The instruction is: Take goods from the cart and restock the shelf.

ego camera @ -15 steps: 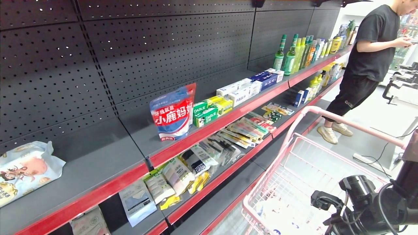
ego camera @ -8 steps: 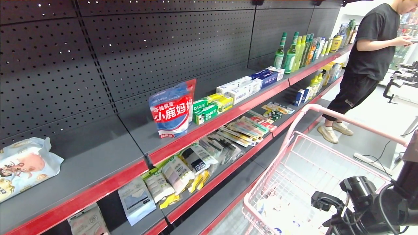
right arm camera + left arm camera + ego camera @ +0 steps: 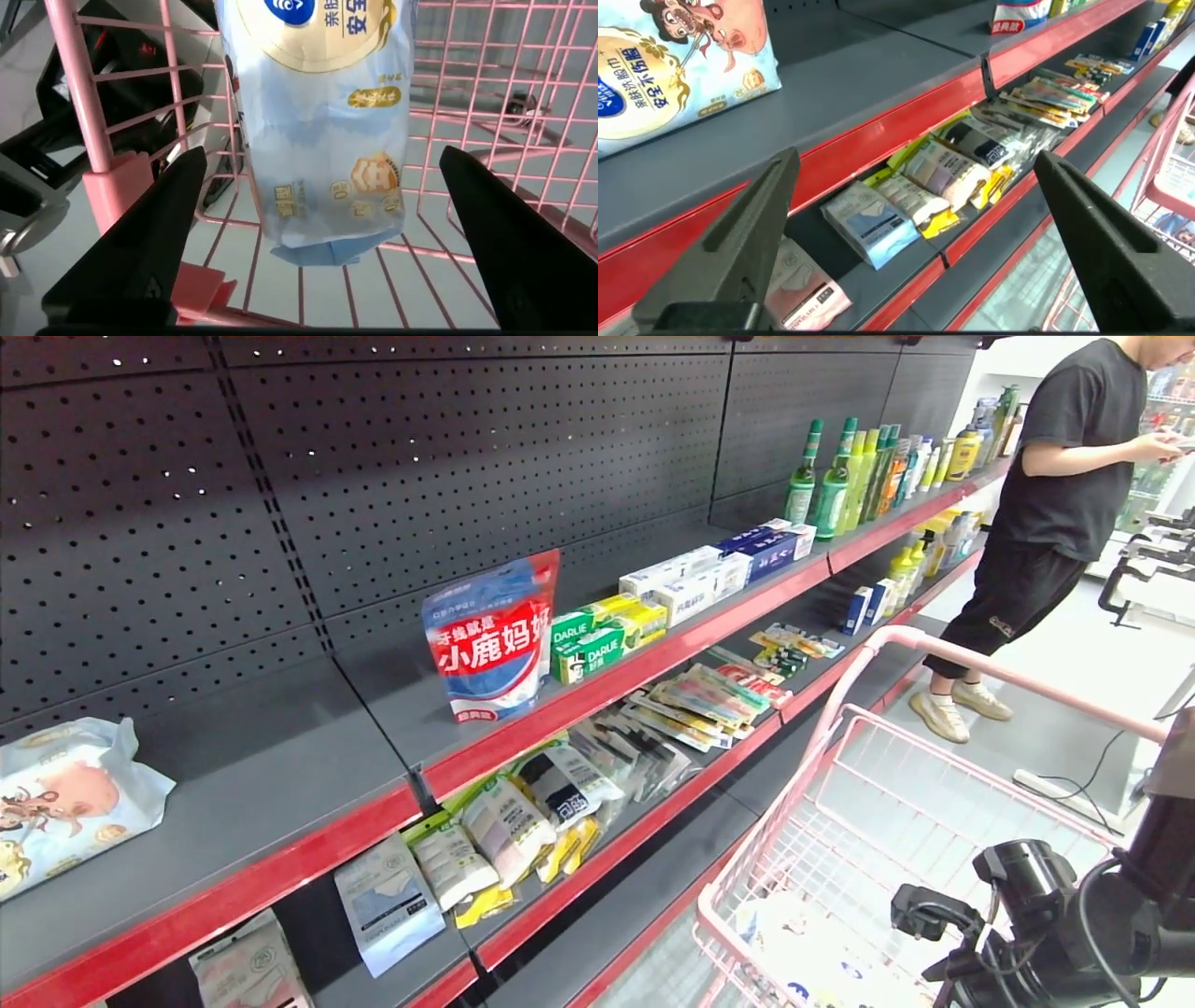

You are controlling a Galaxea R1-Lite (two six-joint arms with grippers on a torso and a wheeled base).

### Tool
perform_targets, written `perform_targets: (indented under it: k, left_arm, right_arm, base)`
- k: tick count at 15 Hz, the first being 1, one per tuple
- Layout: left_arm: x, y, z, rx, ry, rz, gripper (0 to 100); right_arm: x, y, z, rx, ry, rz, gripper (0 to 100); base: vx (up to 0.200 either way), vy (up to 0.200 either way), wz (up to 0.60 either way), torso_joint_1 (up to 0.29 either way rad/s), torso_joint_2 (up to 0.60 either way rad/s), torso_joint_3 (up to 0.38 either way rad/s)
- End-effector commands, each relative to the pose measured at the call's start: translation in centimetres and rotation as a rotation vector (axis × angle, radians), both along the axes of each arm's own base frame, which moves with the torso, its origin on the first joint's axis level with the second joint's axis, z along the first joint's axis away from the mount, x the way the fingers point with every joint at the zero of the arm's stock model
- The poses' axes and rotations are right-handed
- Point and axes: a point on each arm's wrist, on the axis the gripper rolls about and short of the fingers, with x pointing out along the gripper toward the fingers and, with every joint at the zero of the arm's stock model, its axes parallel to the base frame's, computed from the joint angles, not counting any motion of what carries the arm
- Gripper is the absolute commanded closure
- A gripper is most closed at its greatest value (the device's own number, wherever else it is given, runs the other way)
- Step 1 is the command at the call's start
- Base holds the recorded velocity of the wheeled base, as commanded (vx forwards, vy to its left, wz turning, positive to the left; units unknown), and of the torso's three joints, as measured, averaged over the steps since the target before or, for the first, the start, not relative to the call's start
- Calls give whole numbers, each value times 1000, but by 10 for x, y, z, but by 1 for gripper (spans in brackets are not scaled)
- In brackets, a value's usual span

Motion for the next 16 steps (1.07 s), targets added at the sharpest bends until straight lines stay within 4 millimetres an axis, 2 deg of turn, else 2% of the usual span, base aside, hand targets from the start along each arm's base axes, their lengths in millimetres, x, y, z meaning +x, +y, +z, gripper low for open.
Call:
perform_targets:
  k: [1, 6, 12, 16]
  left_arm:
    - [0, 0, 0, 0, 0, 0, 0]
    - [0, 0, 0, 0, 0, 0, 0]
    - [0, 0, 0, 0, 0, 0, 0]
    - [0, 0, 0, 0, 0, 0, 0]
  right_arm:
    - [1, 0, -3, 1, 8, -1, 0]
    - [2, 0, -4, 6, 8, 0, 0]
    - [2, 0, -4, 6, 8, 0, 0]
    - [7, -1, -2, 17, -14, 2, 0]
  base:
    - [0, 0, 0, 0, 0, 0]
    - [0, 0, 0, -132, 306, 177]
    - [0, 0, 0, -11, 37, 20]
    - [0, 0, 0, -125, 325, 194]
